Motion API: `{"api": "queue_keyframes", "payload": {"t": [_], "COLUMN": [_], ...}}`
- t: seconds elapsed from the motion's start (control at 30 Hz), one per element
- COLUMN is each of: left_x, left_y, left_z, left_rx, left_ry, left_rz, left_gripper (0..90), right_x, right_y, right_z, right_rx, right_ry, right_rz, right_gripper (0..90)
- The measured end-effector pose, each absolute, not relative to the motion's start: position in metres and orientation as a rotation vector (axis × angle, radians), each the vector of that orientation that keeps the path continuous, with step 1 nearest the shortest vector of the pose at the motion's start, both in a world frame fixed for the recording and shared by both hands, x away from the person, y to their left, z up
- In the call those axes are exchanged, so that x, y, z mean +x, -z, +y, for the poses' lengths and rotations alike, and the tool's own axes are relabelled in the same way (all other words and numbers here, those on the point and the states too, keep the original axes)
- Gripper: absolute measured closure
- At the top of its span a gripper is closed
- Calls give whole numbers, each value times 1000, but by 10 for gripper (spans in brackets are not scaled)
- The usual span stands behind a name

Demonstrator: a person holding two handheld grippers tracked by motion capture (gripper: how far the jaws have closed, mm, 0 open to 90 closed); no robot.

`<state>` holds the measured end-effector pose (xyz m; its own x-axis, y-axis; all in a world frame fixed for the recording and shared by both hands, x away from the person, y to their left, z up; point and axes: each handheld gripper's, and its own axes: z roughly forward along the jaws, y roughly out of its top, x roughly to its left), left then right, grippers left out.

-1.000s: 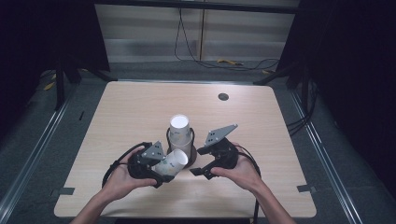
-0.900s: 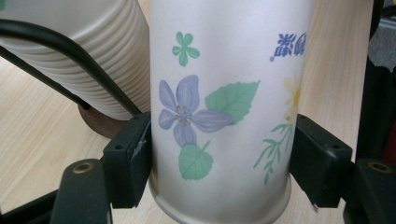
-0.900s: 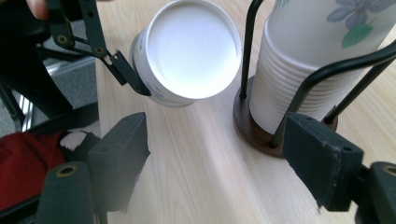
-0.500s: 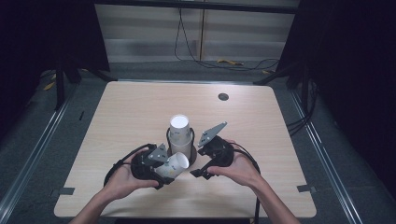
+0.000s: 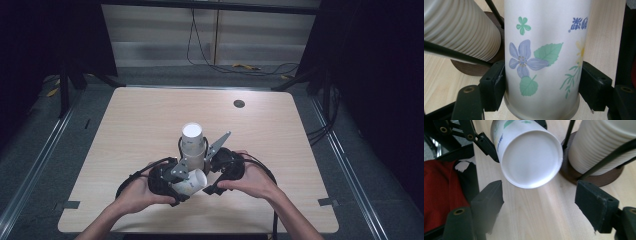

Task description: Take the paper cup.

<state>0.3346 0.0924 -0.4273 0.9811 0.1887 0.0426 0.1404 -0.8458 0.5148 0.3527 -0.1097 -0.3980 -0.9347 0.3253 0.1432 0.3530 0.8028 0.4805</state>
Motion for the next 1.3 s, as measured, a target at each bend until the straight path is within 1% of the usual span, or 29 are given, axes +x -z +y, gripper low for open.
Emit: {"api": "queue_keyframes", "payload": {"t": [0.43,0.67,0.7,0.73,0.77,0.8,0.83,0.97,1.03,1.13,1.3], "left_x": [330,328,330,327,326,328,329,325,325,324,322], "left_y": [429,430,429,431,432,430,429,430,429,427,430], "left_z": [81,77,77,76,75,76,76,75,76,76,77], "left_rx": [2639,2675,2696,2671,2665,2710,2717,2667,2656,2659,2641], "left_ry": [-123,-130,-141,-129,-125,-139,-145,-125,-128,-137,-124], "left_rz": [192,145,100,142,145,92,72,122,137,117,130], "left_gripper": [301,301,301,301,301,301,301,301,301,301,300], "right_x": [354,355,355,355,355,356,356,357,357,358,358], "right_y": [403,407,408,408,410,410,411,410,410,409,410], "right_z": [-101,-98,-98,-97,-96,-96,-96,-93,-93,-92,-92], "right_rx": [-535,-518,-524,-530,-518,-520,-517,-519,-501,-495,-494], "right_ry": [682,673,670,670,680,683,678,682,707,718,719], "right_rz": [-2895,-2866,-2857,-2853,-2834,-2827,-2824,-2803,-2797,-2783,-2770], "right_gripper": [227,247,248,252,259,264,272,287,311,324,336]}}
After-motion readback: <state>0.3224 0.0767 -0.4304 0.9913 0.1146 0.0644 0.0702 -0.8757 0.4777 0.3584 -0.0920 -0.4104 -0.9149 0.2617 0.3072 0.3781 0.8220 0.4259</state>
